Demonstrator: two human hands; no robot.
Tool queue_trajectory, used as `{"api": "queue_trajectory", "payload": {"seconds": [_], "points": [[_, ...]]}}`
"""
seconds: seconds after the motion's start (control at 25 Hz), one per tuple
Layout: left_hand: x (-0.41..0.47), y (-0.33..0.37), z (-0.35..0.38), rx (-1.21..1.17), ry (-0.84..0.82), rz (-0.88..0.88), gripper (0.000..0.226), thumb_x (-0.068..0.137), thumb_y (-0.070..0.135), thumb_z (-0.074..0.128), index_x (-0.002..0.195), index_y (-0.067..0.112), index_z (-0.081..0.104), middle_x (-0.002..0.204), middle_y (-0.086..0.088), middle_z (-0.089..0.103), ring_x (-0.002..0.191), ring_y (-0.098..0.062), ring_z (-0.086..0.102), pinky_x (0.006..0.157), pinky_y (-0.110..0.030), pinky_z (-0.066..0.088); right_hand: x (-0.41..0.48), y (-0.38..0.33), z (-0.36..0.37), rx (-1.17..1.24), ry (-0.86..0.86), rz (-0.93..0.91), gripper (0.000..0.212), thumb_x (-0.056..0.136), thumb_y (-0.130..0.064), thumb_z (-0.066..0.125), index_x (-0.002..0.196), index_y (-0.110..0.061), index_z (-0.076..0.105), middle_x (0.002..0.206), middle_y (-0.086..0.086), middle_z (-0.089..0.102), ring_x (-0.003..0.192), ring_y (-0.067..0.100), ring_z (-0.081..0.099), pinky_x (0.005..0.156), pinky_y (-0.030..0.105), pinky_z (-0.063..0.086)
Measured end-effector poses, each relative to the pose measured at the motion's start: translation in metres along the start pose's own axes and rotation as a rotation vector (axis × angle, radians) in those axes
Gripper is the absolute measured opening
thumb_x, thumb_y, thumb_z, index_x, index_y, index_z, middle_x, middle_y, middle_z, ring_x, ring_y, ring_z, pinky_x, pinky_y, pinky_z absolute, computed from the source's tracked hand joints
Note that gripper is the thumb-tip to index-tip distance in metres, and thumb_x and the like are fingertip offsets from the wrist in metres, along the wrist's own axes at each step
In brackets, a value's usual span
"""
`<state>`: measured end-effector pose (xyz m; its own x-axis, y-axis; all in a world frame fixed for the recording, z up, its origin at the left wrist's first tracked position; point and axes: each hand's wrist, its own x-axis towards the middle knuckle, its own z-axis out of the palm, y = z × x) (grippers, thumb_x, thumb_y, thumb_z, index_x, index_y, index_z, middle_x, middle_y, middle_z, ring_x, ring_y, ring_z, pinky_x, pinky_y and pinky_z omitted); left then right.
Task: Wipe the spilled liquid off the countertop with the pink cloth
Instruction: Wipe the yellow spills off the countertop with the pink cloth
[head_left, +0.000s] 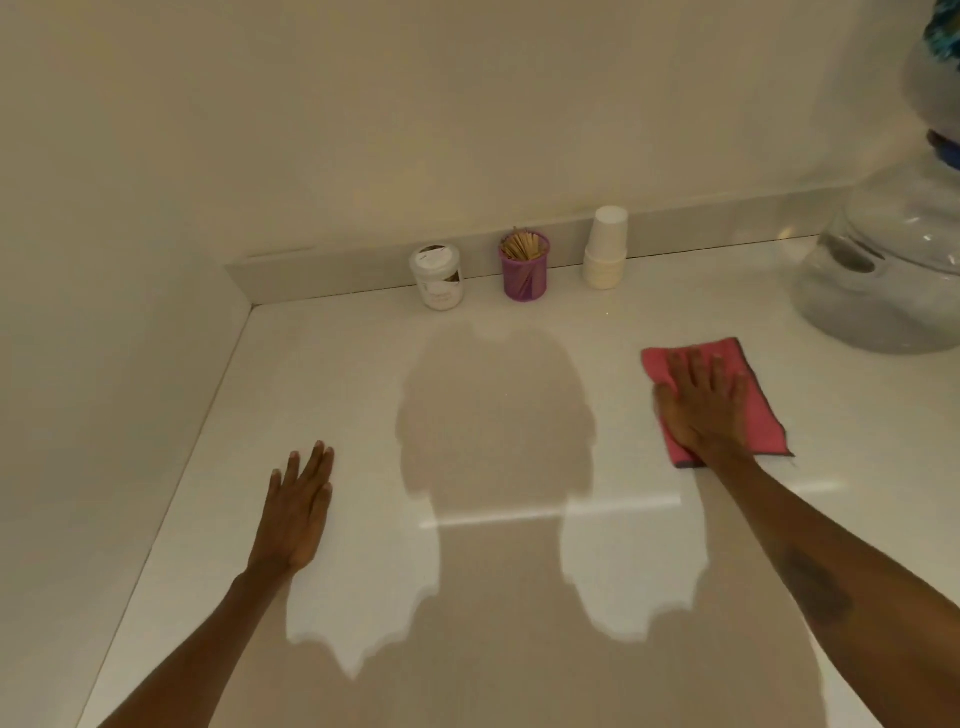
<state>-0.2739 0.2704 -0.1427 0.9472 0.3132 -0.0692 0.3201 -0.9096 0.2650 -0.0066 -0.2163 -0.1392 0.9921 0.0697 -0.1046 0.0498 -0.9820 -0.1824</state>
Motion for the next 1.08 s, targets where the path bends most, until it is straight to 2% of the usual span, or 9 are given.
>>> {"api": "queue_trajectory", "payload": {"seconds": [0.12,0.24,0.44,0.6,0.68,0.8,0.88,0.96,1.08], "points": [[0.029,-0.003,0.001,0.017,0.021,0.033,0.053,0.106,0.026,0.02,0.157,0.013,0.013,0.164,0.004,0.007,0.155,-0.026,0.002,0.125,-0.041,0.0,0.022,-0.054,0.001,-0.001,-0.008,-0.016,0.063,0.109,-0.044,0.022,0.164,-0.018,0.01,0.172,0.013,0.007,0.159,0.038,0.004,0.126,0.06,0.002],[0.058,-0.014,-0.003,0.05,0.015,0.089,0.054,0.105,0.031,0.016,0.157,0.013,0.013,0.165,0.004,0.007,0.155,-0.024,0.002,0.126,-0.04,0.001,0.005,-0.101,0.014,-0.065,-0.026,-0.242,0.062,0.108,-0.046,0.02,0.164,-0.023,0.009,0.172,0.007,0.005,0.159,0.034,0.0,0.128,0.056,-0.002],[0.09,-0.017,-0.003,0.038,0.032,0.07,0.051,0.106,0.024,0.023,0.156,0.015,0.016,0.165,0.002,0.013,0.155,-0.023,0.004,0.126,-0.04,0.002,-0.01,-0.06,0.022,-0.165,-0.093,-0.612,0.061,0.104,-0.053,0.009,0.16,-0.035,-0.004,0.17,-0.005,-0.001,0.16,0.023,-0.003,0.129,0.051,0.002],[0.089,-0.024,0.0,0.015,0.074,0.09,0.054,0.104,0.032,0.017,0.156,0.018,0.021,0.163,0.008,0.017,0.154,-0.02,0.008,0.126,-0.04,0.006,0.048,-0.071,0.015,-0.073,-0.06,-0.298,0.059,0.108,-0.046,0.015,0.162,-0.031,-0.004,0.173,0.002,-0.001,0.16,0.026,-0.007,0.129,0.051,-0.005],[0.091,-0.024,0.0,0.015,0.083,0.106,0.054,0.104,0.033,0.015,0.156,0.02,0.02,0.163,0.01,0.016,0.154,-0.019,0.008,0.127,-0.04,0.007,0.067,-0.124,0.019,-0.044,-0.023,-0.186,0.06,0.109,-0.044,0.016,0.164,-0.024,0.003,0.173,0.006,0.0,0.16,0.03,-0.004,0.128,0.055,-0.005],[0.089,-0.025,-0.002,0.016,0.07,0.087,0.053,0.104,0.032,0.014,0.156,0.022,0.018,0.163,0.01,0.015,0.155,-0.019,0.007,0.127,-0.042,0.009,0.05,-0.229,0.036,0.024,-0.019,-0.184,0.059,0.109,-0.039,0.023,0.164,-0.019,0.016,0.172,0.009,0.011,0.159,0.033,0.004,0.126,0.059,0.0],[0.089,-0.023,-0.003,0.024,0.064,0.087,0.055,0.103,0.033,0.013,0.156,0.021,0.019,0.164,0.009,0.016,0.155,-0.021,0.008,0.127,-0.043,0.009,0.013,-0.298,0.049,0.032,-0.027,-0.286,0.057,0.108,-0.038,0.027,0.162,-0.019,0.024,0.17,0.009,0.02,0.159,0.035,0.009,0.127,0.06,0.0],[0.089,-0.021,-0.006,0.041,0.054,0.085,0.056,0.103,0.034,0.009,0.157,0.02,0.019,0.164,0.008,0.016,0.155,-0.023,0.008,0.127,-0.043,0.008,-0.033,-0.34,0.063,0.006,-0.078,-0.5,0.057,0.107,-0.041,0.023,0.161,-0.023,0.024,0.17,0.007,0.021,0.159,0.033,0.008,0.128,0.057,0.0],[0.086,-0.022,-0.006,0.05,0.042,0.11,0.057,0.103,0.035,0.007,0.158,0.021,0.013,0.165,0.007,0.009,0.155,-0.024,0.004,0.127,-0.042,0.005,-0.07,-0.312,0.073,-0.004,-0.116,-0.767,0.058,0.107,-0.052,0.009,0.162,-0.034,0.013,0.171,-0.004,0.009,0.16,0.022,-0.001,0.129,0.051,-0.004]]}}
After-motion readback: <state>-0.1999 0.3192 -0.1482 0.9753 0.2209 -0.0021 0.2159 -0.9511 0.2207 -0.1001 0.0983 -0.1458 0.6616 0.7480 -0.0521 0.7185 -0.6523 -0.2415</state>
